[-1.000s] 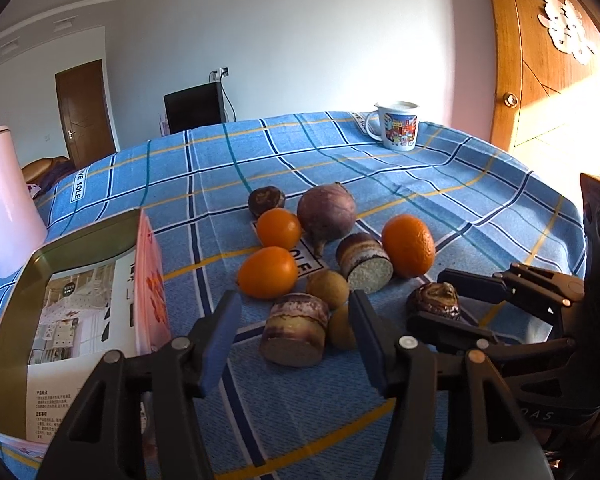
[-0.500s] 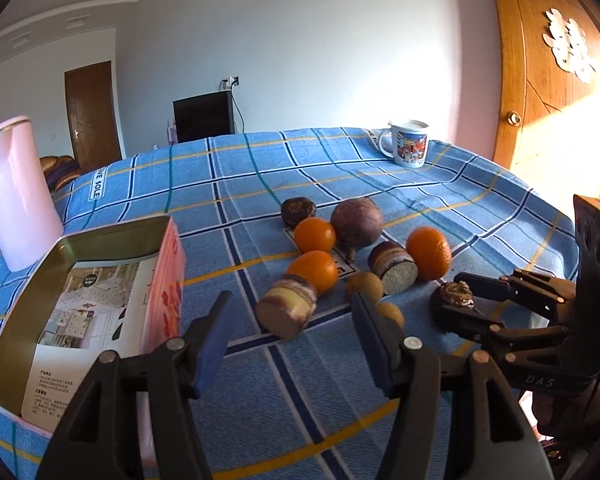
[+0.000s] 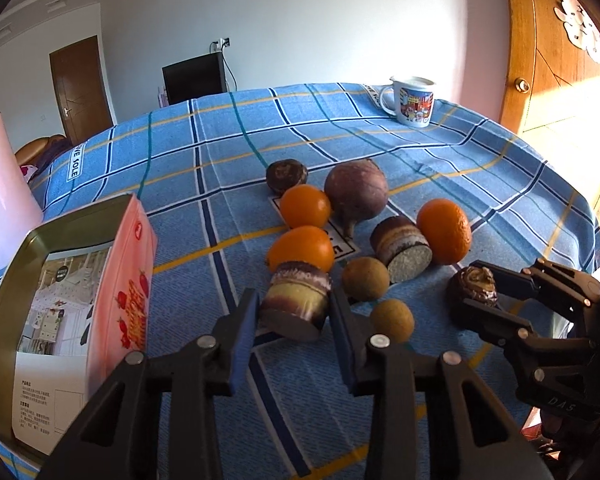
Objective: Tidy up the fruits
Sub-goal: 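Grasp the brown-and-white cylinder with the left gripper while the right gripper grasps the dark passion fruit, then carry both held items over the tin box and open both grippers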
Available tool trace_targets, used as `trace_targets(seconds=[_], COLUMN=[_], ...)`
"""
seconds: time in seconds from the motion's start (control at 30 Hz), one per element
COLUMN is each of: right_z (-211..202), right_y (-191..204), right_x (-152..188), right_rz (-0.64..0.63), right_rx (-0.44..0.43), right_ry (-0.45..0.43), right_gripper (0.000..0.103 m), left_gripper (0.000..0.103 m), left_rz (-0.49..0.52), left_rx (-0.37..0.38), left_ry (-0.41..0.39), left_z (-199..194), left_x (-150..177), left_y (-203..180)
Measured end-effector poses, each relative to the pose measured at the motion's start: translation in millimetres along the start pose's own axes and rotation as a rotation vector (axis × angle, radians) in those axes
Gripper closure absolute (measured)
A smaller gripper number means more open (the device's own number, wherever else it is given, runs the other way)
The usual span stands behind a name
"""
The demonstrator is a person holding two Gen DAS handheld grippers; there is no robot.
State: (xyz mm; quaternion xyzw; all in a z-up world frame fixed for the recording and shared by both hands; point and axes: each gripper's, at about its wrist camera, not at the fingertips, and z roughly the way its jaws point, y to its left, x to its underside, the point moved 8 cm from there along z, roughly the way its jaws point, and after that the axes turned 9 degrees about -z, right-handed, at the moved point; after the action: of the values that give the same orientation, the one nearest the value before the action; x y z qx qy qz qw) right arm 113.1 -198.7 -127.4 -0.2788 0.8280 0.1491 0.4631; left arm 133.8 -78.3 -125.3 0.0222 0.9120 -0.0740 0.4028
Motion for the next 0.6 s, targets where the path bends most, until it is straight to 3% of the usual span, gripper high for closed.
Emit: trace_targets(seconds=[0.33,0.6], right_z=[-17,-15], right_y=[8,33], right_x=[-29,-67], right_rz=[-0.022,-0.06], right_rx=[-0.029,-0.094], right_ry=[-0.077,-0.13], right_gripper=[0.063,0.063], left_gripper=[0.065,0.065], left_rz=[-0.061,-0.094], left_rx=[0.039,-0.023], left_ry=[-0.14,-0.24], left_z=[-41,-76], left_x=[-11,-25], left_y=[19,49])
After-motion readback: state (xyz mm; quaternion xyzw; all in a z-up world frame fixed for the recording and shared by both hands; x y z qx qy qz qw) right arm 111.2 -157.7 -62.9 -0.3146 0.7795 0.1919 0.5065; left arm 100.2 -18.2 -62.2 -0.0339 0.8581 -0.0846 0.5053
